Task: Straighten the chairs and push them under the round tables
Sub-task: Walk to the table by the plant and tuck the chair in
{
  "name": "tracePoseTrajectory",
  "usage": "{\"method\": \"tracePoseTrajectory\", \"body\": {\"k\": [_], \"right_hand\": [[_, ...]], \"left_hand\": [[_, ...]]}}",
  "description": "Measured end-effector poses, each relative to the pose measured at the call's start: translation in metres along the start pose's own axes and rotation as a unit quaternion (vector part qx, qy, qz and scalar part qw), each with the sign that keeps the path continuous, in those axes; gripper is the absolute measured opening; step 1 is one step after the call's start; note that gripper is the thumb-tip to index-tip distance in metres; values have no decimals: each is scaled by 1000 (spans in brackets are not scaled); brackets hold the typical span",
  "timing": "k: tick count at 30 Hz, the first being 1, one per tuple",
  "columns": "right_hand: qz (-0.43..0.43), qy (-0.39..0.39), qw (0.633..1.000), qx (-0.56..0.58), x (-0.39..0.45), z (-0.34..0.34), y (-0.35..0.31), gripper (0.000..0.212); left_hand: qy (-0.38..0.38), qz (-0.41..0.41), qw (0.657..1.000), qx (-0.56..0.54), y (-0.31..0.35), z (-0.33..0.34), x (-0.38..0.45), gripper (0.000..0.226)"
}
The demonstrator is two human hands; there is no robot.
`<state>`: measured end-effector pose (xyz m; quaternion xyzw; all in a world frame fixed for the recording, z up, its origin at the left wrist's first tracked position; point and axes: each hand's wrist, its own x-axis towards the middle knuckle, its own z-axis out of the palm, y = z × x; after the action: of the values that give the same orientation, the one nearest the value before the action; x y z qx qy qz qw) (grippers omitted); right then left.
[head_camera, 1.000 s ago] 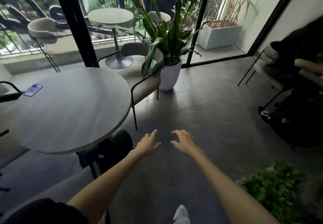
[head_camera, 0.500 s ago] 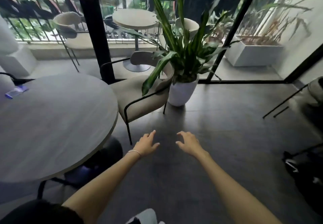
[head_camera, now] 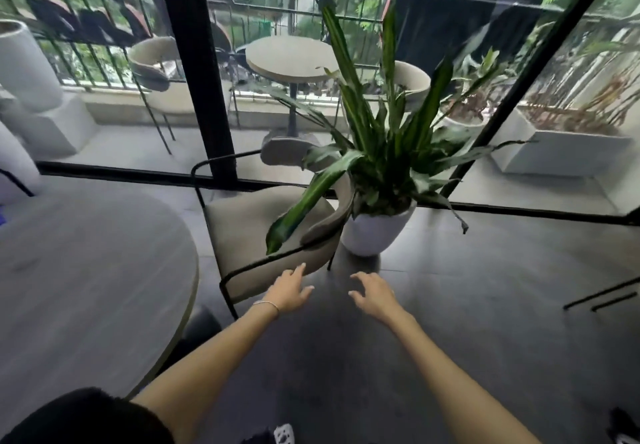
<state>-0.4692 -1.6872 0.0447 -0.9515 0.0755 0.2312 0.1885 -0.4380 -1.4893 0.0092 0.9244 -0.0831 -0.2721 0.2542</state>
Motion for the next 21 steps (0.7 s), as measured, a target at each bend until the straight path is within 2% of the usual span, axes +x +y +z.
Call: {"method": "tracePoseTrajectory", "body": {"k": [5, 11, 16, 21], "right_hand": [[-24, -24, 999, -11, 69, -37, 6, 49], [-84, -37, 994, -53, 163, -87, 14, 45], [-128, -87, 984, -90, 232, -116, 24, 47], [-135, -131, 976, -110, 286, -122, 22, 46]], "left_hand": [[-8, -30, 999, -12, 16, -18, 58, 65], [37, -89, 994, -41, 29, -25, 127, 60], [59, -160, 980, -102, 45, -18, 164, 59], [64, -224, 962, -139, 53, -7, 192, 61]]}}
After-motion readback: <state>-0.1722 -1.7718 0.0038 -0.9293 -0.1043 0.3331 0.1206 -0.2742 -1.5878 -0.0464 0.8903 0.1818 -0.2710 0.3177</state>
